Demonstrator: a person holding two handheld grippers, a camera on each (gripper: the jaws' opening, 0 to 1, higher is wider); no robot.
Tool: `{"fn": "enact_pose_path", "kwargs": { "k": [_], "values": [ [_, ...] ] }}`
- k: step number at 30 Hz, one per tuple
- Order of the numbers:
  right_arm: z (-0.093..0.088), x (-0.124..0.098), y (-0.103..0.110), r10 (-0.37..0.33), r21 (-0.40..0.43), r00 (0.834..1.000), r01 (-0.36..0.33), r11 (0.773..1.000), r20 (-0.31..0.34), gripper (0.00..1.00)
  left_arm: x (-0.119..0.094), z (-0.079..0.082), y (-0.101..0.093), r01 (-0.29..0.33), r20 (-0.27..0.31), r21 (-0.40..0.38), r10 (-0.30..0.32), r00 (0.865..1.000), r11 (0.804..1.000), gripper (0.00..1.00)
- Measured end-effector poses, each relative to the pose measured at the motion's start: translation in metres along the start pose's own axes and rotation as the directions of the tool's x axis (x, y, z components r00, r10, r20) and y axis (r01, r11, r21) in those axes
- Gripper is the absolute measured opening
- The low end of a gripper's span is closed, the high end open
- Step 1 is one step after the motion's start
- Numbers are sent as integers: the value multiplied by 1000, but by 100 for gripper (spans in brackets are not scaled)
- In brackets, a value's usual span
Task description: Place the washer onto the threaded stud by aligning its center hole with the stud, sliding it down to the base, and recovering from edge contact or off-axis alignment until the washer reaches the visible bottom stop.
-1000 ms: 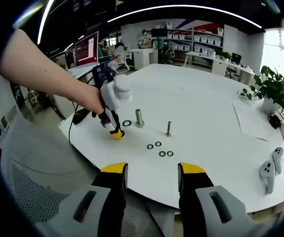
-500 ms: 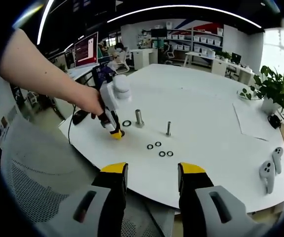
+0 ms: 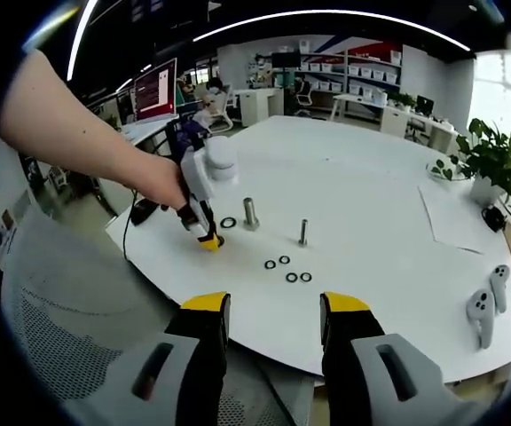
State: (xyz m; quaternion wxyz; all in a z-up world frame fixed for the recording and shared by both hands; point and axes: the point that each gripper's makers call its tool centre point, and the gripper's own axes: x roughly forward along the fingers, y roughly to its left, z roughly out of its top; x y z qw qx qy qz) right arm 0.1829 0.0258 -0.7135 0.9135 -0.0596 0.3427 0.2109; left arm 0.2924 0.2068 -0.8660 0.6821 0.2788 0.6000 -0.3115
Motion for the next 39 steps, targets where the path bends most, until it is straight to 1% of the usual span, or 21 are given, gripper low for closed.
{"fn": "enact_pose_path", "kwargs": {
  "k": [3, 6, 11, 14, 17, 20, 23, 30, 36, 38, 39],
  "values": [
    [0, 0, 0, -2, 1, 1000, 2, 1000, 1, 43, -1, 0, 1, 15, 62, -40, -13, 998, 999, 18],
    [1, 0, -2, -7, 5, 1000, 7, 1000, 4, 43, -1, -2, 1, 8, 82, -21, -7, 997, 1000, 18],
    [0, -1, -2, -8, 9, 1000, 8, 1000, 3, 43, 0, 1, 2, 8, 68, -20, -7, 998, 1000, 18],
    [0, -1, -4, -16, 19, 1000, 16, 1000, 3, 43, -1, 0, 0, 14, 62, 21, -16, 998, 1000, 18],
    [1, -2, -5, -19, 27, 1000, 19, 999, 7, 43, -1, -1, 1, 27, 64, 27, -29, 998, 999, 18],
    [0, -1, -5, -18, 22, 1000, 18, 1000, 4, 44, -2, -2, 0, 37, 55, 26, -38, 998, 999, 18],
    [0, -1, -5, -18, 23, 1000, 18, 1000, 3, 44, -2, -2, -1, 33, 52, 55, -36, 998, 998, 18],
    [0, -1, -6, -21, 24, 1000, 21, 999, 3, 44, -4, 2, -3, 37, 60, 76, -42, 997, 996, 18],
    [0, -1, -6, -21, 23, 1000, 21, 1000, 0, 44, -15, 9, -3, 29, 77, 136, -40, 996, 990, 18],
    [0, -1, -5, -20, 22, 1000, 20, 1000, -1, 44, -17, 9, 0, 25, 67, 177, -38, 997, 984, 18],
    [-1, -1, -5, -20, 21, 1000, 20, 1000, -2, 44, -18, 9, 1, 22, 65, 181, -34, 997, 983, 18]
  ]
}}
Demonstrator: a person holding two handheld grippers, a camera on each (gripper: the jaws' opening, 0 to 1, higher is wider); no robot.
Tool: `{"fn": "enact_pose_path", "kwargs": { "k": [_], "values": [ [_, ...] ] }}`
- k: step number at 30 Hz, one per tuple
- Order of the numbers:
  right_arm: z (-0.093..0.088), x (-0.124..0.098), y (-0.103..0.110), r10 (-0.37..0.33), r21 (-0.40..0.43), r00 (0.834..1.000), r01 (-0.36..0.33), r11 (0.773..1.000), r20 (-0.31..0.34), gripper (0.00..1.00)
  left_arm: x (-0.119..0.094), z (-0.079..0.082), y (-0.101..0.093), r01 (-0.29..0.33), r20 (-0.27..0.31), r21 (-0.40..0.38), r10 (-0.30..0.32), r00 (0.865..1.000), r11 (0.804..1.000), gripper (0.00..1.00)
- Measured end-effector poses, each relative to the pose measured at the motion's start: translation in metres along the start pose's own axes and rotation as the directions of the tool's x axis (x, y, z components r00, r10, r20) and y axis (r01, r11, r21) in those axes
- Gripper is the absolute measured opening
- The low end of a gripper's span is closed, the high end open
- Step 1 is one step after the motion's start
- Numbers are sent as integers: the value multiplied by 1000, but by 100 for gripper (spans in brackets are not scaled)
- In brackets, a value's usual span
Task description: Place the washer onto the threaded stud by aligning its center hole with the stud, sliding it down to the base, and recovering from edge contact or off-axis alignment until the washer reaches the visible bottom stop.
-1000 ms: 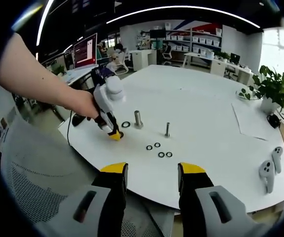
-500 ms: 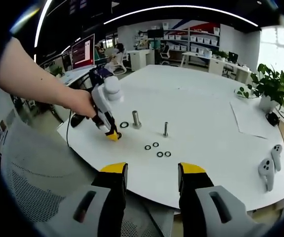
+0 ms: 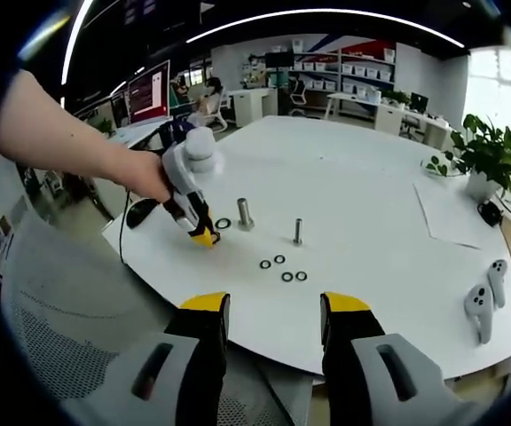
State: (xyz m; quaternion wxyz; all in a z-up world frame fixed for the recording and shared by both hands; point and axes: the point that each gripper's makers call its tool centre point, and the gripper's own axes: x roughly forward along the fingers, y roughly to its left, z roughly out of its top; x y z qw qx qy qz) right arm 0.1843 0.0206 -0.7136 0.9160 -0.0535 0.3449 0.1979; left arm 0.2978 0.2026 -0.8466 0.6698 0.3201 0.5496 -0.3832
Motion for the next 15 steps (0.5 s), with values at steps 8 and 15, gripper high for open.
{"fn": "enact_pose_path", "kwargs": {
  "k": [8, 15],
  "values": [
    [0, 0, 0, -1, 0, 1000, 1, 1000, 1, 44, -21, 14, 10, -11, 42, 27, 10, 999, 1000, 18],
    [0, 0, -1, -2, -2, 1000, 2, 1000, -2, 44, -37, 36, 17, -25, 83, 64, 20, 996, 998, 18]
  ]
}}
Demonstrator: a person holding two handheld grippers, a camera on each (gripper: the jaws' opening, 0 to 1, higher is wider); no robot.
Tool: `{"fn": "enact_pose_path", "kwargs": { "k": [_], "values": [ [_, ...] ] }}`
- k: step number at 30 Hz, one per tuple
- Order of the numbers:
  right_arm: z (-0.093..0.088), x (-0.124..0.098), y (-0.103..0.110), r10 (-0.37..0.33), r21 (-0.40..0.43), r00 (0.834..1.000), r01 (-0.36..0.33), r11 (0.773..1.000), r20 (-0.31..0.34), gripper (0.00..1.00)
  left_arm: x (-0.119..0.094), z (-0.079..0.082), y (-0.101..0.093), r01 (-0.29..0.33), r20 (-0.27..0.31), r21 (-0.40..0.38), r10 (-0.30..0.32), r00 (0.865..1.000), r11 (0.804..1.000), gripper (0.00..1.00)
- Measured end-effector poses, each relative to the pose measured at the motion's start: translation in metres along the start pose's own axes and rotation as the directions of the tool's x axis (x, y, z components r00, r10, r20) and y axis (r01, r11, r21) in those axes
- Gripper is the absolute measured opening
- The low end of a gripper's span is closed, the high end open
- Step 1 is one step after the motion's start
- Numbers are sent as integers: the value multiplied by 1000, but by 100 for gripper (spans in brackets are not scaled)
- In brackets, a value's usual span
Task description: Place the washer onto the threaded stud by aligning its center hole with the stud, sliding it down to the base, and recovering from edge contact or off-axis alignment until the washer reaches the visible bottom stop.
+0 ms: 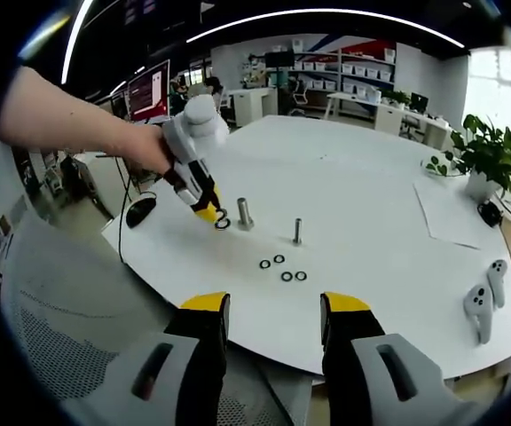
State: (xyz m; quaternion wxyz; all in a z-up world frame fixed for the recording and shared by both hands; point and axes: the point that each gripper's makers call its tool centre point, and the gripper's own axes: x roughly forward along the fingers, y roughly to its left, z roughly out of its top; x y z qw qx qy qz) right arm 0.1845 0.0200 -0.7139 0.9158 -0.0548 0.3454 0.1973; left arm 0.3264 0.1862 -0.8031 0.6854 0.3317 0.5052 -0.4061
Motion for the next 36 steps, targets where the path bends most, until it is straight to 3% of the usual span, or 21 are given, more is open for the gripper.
{"fn": "enact_pose_path", "kwargs": {
  "k": [15, 24, 36],
  "values": [
    [0, 0, -1, -4, 4, 1000, 4, 1000, 2, 44, -2, 32, 13, -17, 46, 28, 16, 999, 999, 18],
    [0, 0, -1, -6, 1, 1000, 6, 1000, 2, 44, 3, 35, 18, -41, 37, 71, 39, 999, 997, 18],
    [1, 0, -1, -7, 0, 1000, 7, 1000, 6, 44, 12, 38, 23, -26, 25, 58, 24, 999, 998, 18]
  ]
}}
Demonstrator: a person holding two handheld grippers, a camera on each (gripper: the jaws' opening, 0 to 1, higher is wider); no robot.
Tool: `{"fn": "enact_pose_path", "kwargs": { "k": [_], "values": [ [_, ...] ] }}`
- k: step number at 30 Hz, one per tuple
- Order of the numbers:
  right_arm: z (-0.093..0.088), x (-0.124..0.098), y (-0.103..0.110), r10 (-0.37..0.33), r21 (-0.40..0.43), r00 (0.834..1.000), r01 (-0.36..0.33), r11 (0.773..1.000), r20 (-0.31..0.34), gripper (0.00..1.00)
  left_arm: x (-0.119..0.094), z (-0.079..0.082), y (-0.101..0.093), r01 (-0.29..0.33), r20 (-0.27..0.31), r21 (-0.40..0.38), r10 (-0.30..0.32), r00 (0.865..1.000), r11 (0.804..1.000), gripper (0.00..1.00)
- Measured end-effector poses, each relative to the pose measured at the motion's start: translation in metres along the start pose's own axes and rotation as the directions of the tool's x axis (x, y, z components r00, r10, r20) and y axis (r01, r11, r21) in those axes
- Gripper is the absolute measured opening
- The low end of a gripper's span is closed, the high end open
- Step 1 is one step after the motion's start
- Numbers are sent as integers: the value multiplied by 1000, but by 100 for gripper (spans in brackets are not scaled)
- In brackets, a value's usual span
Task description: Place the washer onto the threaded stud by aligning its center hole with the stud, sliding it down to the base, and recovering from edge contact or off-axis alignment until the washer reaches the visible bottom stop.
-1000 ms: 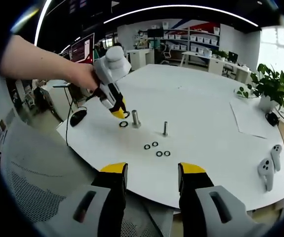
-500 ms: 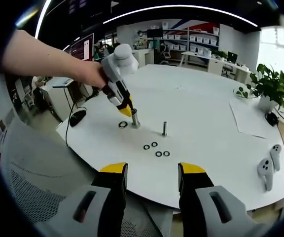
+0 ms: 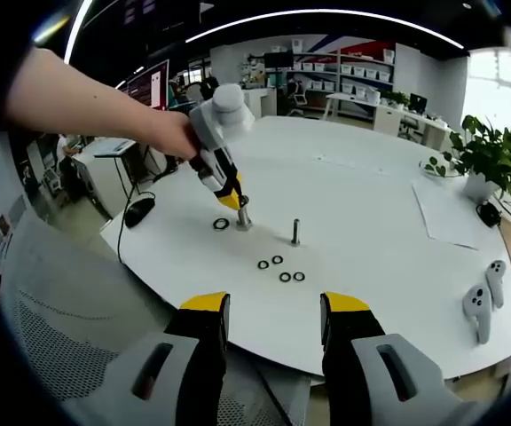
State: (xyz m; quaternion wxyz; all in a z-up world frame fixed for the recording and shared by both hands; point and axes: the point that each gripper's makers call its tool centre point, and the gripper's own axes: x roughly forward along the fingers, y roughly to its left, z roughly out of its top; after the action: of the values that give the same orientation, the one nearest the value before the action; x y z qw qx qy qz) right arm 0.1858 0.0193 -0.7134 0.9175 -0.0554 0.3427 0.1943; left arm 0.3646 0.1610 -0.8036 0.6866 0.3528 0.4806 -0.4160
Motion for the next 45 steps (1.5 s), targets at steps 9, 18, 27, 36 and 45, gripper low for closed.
{"fn": "enact_pose_path", "kwargs": {
  "k": [9, 18, 27, 36, 45],
  "values": [
    [0, -1, -1, -6, 2, 1000, 6, 1000, 3, 44, 17, -8, -7, 3, -49, 17, -2, 999, 1000, 18],
    [0, -1, -2, -10, 3, 1000, 10, 1000, 1, 43, 35, -12, -7, 8, -98, 42, -4, 995, 999, 18],
    [2, -1, -2, -10, 13, 1000, 10, 1000, 8, 44, 41, -15, -5, 18, -106, 29, -15, 994, 999, 18],
    [1, -1, -3, -13, 6, 1000, 13, 1000, 4, 44, 45, -19, -6, 26, -123, 23, -23, 992, 999, 18],
    [1, -1, -4, -17, -1, 1000, 17, 1000, 5, 45, 46, -18, -7, 33, -91, 22, -30, 995, 999, 21]
  ]
}}
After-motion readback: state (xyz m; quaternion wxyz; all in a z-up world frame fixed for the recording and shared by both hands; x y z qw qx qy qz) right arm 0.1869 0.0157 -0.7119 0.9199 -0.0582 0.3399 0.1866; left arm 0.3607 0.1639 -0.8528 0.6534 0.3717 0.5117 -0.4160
